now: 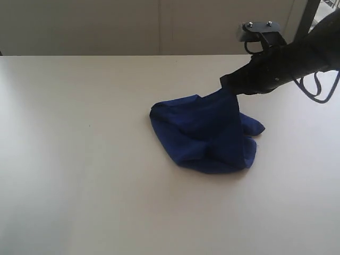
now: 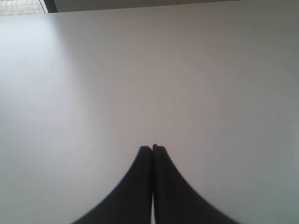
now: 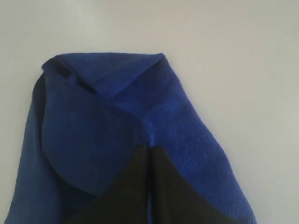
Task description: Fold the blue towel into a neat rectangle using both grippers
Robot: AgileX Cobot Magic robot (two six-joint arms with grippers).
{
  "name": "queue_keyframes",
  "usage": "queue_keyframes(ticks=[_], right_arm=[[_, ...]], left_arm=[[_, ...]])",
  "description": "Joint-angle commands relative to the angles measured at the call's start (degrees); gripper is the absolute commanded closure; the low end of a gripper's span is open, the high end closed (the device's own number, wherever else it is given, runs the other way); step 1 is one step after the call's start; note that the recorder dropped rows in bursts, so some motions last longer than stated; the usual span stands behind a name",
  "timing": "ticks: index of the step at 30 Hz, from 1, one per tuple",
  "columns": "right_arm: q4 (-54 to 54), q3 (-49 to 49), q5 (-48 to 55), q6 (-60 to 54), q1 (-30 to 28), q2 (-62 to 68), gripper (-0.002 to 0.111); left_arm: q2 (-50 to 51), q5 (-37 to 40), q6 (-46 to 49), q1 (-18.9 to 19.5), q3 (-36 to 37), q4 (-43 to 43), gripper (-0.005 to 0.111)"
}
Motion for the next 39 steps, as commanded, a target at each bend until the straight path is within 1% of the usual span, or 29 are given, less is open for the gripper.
queue_keyframes(ticks=[1,10,14,39], right_arm=[[-3.14,2.56,3.39,1.21,0.09,-3.75,0.108],[-3.39,9.6,3.63,3.74,0.09,-10.93,0.108],[-3.39,12.56,1.06,3.74,0.09,-12.71,0.108],[-3.27,13.32,-1.2,3.63,0.09,-12.85,0.108]], left_arm=[[-0.21,-0.16,-0.05,0.17,0.22,-0.37,0.107],[-0.21,-0.16,-0.05,0.17,0.22,-0.37,0.107],[-0.21,-0.16,-0.05,0.17,0.22,-0.37,0.107],[-0.21,-0.16,-0.05,0.17,0.22,-0.37,0.107]])
